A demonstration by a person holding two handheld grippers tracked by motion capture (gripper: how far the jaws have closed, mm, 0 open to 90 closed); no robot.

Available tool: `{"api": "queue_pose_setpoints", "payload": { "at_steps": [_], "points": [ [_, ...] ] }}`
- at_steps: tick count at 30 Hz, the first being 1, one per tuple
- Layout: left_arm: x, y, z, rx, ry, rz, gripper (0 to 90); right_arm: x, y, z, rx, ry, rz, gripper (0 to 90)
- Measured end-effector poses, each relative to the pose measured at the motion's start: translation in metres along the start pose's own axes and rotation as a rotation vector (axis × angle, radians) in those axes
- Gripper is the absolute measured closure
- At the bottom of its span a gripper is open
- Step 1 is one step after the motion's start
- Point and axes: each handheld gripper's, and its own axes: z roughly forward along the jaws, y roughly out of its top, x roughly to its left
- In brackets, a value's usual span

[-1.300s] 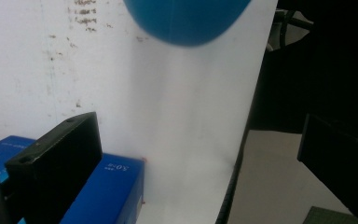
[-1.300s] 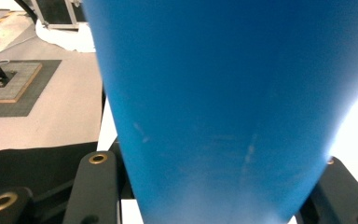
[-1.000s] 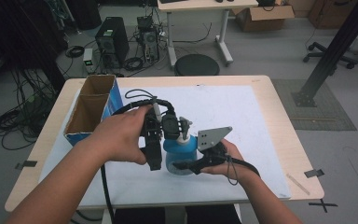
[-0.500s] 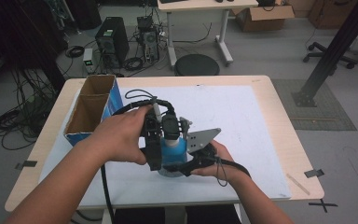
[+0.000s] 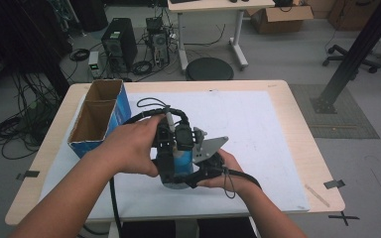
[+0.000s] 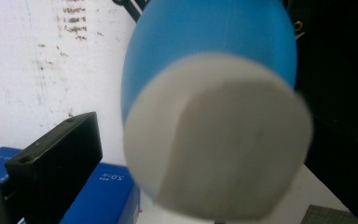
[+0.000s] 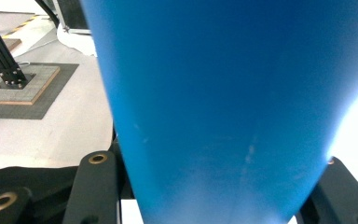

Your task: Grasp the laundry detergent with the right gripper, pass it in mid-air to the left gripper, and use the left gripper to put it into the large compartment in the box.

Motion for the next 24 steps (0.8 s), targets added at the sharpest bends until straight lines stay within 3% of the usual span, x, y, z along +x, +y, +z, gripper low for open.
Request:
{"api": "queue_pose_setpoints", "payload": {
  "at_steps": [24],
  "points": [
    [-0.0033,0.0037,0.0014,0.001,0.005,0.03,3.0,0.0047,0.0067,0.0064,-0.009,0.005,-0.01,45.8]
  ]
}}
